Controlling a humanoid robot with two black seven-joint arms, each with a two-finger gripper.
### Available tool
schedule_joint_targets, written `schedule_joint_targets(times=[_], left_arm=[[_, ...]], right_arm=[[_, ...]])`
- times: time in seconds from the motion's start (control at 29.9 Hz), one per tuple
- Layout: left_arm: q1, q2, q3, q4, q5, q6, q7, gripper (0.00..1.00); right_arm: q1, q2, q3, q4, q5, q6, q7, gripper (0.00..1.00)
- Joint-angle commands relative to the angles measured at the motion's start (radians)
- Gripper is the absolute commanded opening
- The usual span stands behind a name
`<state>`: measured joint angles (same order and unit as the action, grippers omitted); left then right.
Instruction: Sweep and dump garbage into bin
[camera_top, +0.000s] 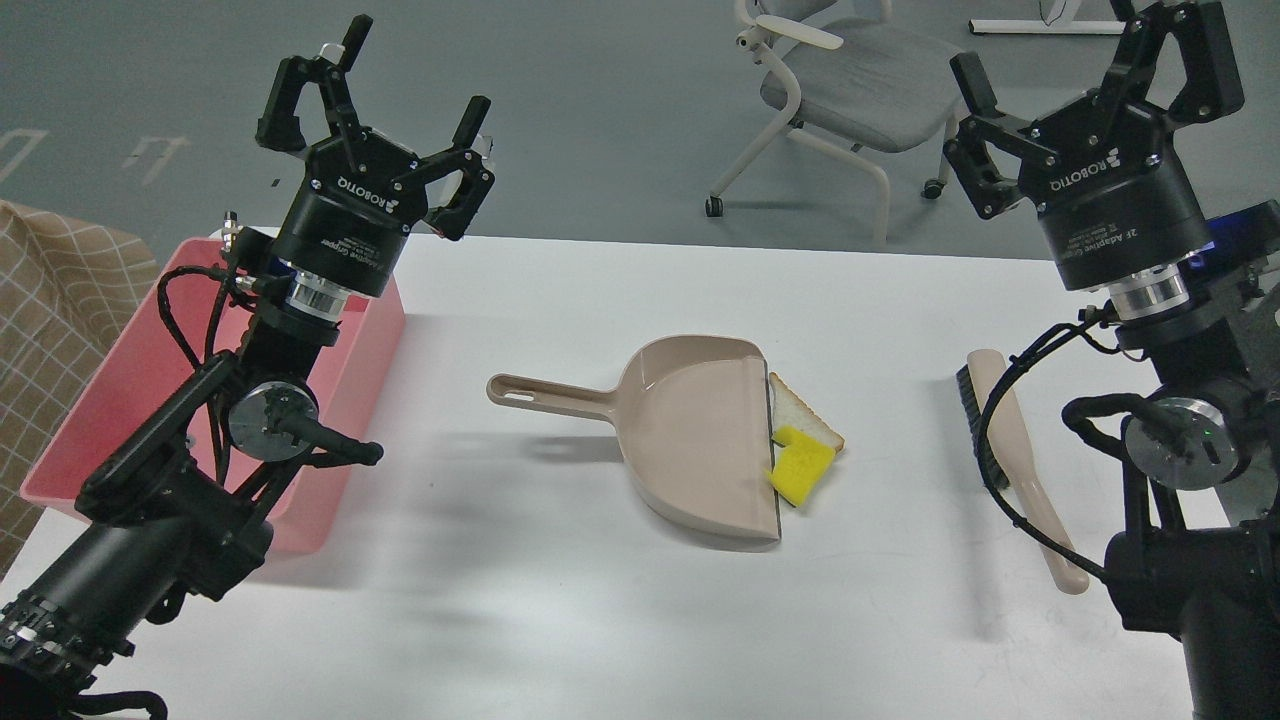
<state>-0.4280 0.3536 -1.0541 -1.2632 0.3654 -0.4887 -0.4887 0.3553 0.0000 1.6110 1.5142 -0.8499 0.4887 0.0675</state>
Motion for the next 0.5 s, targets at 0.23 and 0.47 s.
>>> schedule_joint_targets(times=[0.23, 0.47], left_arm=[[0.002, -0.004, 0.011, 0.001, 0.001, 0.0, 0.0, 0.98], [0.002, 0.001, 0.013, 0.001, 0.001, 0.0, 0.0, 0.98]], right_arm=[[0.001, 0.0, 0.001, 0.003, 0.0, 0.0, 0.0, 1.0], [-0.004, 0.0, 0.001, 0.008, 0.003, 0.0, 0.0, 1.0]])
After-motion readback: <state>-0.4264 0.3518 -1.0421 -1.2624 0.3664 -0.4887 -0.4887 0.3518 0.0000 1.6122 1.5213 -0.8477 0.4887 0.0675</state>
